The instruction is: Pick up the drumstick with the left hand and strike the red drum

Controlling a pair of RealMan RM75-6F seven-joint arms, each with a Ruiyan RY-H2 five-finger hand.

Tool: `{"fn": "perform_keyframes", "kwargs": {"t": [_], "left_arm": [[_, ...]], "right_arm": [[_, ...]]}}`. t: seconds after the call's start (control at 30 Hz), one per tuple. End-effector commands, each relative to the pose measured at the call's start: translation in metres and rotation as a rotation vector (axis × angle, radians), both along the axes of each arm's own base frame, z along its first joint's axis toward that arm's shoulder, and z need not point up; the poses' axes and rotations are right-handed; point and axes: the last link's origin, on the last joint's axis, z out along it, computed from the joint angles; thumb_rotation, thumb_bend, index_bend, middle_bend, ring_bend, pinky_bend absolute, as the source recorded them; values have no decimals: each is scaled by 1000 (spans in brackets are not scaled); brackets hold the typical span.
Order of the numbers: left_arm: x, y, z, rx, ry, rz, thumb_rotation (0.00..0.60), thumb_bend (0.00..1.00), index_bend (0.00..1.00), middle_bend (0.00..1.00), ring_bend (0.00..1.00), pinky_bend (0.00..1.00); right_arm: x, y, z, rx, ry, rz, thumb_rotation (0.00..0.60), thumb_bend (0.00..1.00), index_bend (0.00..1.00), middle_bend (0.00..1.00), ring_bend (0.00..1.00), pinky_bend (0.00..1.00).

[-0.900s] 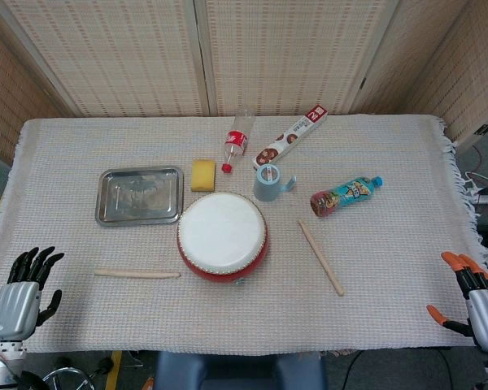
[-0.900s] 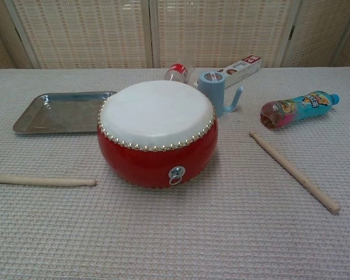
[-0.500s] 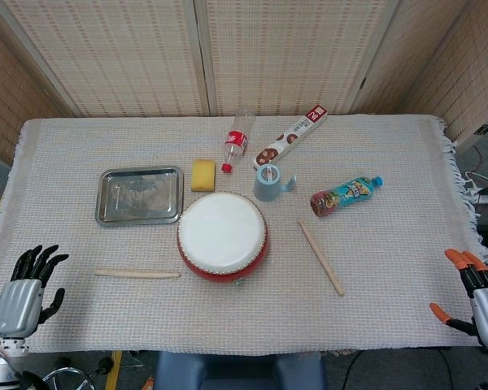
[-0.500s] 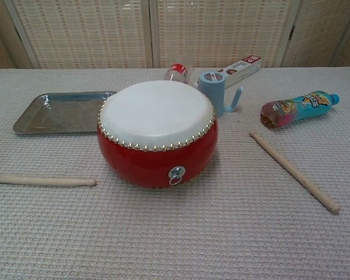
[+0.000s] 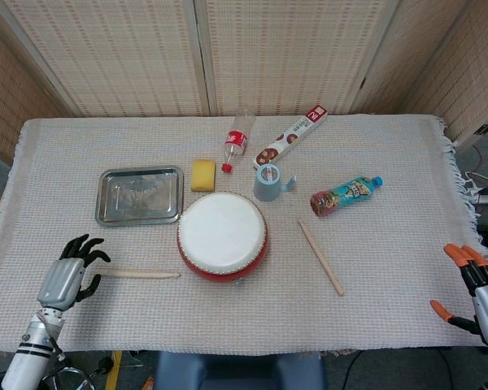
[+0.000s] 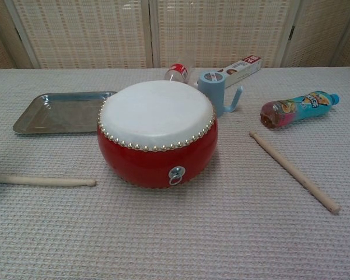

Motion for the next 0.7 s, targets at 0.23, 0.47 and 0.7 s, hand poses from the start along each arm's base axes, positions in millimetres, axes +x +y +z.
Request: {"fn": "perform_keyframes", "kwargs": {"t": [0.23, 0.47, 0.7], "left_arm": [[21, 20, -55, -137, 31, 37, 600, 337, 421, 148, 25, 34], [25, 23, -80, -163, 58, 74, 600, 328, 418, 149, 24, 33], [24, 27, -97, -152, 58, 112, 600, 323, 431, 153, 25, 34]], "right_arm": [[-2, 5, 3, -6, -2, -4, 600, 179, 113, 112, 42, 193], [-3, 5, 2, 2, -2, -8, 600, 179, 113, 112, 42, 193], [-5, 4, 2, 6, -1, -16, 600, 179, 113, 112, 40, 193]]}}
